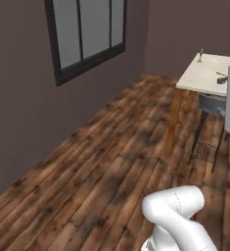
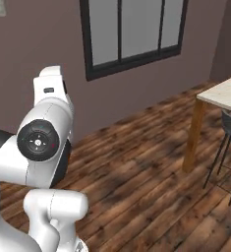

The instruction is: Pick the candle and jar from the dining table and place them in the open cabinet. Close the cabinet after placing the objects.

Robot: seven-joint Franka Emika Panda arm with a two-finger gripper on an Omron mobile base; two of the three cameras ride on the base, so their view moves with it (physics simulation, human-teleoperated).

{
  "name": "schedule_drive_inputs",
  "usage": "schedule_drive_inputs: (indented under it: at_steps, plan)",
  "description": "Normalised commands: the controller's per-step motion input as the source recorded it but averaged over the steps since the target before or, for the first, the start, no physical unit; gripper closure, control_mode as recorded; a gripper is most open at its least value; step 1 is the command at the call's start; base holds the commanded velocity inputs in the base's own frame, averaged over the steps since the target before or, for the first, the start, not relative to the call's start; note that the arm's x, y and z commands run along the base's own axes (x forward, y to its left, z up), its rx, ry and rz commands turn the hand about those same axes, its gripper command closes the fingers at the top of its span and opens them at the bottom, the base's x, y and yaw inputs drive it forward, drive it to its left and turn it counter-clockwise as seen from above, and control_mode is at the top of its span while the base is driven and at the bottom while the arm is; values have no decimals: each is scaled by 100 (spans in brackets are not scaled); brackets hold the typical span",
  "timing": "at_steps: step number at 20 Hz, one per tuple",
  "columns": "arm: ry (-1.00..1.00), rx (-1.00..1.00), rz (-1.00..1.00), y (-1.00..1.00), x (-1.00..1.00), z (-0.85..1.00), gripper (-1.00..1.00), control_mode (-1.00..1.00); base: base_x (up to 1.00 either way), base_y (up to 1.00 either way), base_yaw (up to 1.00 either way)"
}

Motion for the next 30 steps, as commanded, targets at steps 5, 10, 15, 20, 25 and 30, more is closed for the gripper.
schedule_drive_inputs:
  at_steps: [5, 10, 15, 20, 25, 30]
  plan:
    - [0, 0, 0, 0, 0, 0, -100, 100, 4, -14, -60]
    - [0, 0, 0, 0, 0, 0, -100, 100, 31, -2, -56]
    - [0, 0, 0, 0, 0, 0, -100, 100, 63, 17, -48]
    - [0, 0, 0, 0, 0, 0, -100, 100, 79, 42, -43]
    - [0, 0, 0, 0, 0, 0, -100, 100, 77, 54, -42]
    - [0, 0, 0, 0, 0, 0, -100, 100, 65, 64, -40]
